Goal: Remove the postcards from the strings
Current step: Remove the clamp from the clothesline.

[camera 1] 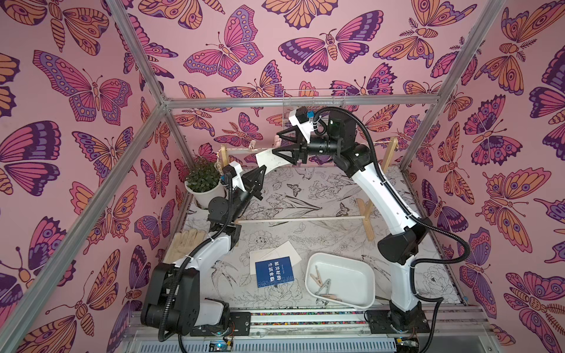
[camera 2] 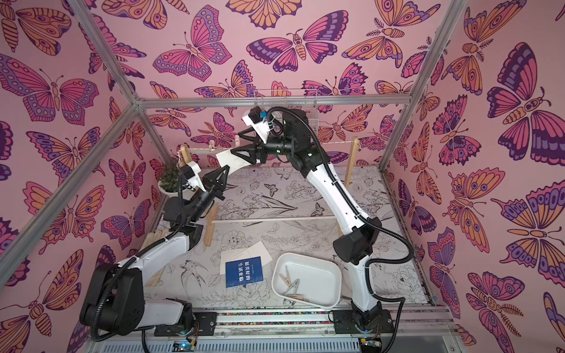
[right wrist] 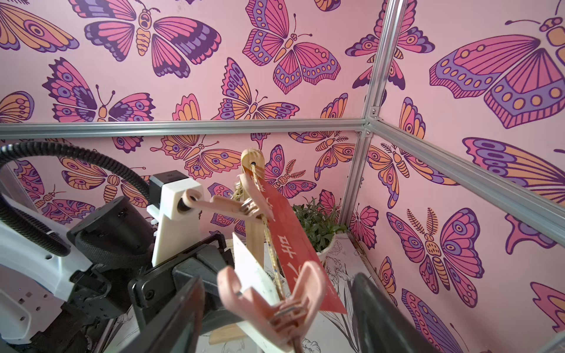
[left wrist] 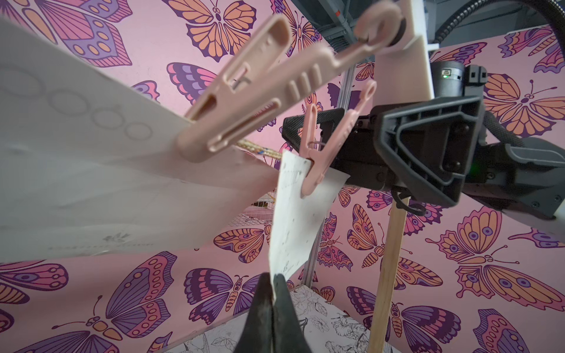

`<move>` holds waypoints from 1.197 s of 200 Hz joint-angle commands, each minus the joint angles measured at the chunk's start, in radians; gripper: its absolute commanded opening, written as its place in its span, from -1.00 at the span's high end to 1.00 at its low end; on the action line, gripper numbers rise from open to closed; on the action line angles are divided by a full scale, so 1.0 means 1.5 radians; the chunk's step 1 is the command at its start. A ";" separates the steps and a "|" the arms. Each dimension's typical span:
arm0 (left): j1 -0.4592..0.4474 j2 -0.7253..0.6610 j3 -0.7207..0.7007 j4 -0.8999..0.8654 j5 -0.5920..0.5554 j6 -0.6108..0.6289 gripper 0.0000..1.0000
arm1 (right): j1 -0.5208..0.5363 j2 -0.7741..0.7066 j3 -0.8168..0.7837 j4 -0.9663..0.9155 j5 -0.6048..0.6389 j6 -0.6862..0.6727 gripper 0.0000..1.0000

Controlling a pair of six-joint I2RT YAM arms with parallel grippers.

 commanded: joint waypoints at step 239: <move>0.006 -0.022 -0.016 0.042 0.007 -0.011 1.00 | 0.017 0.026 0.025 -0.020 -0.065 -0.001 -0.17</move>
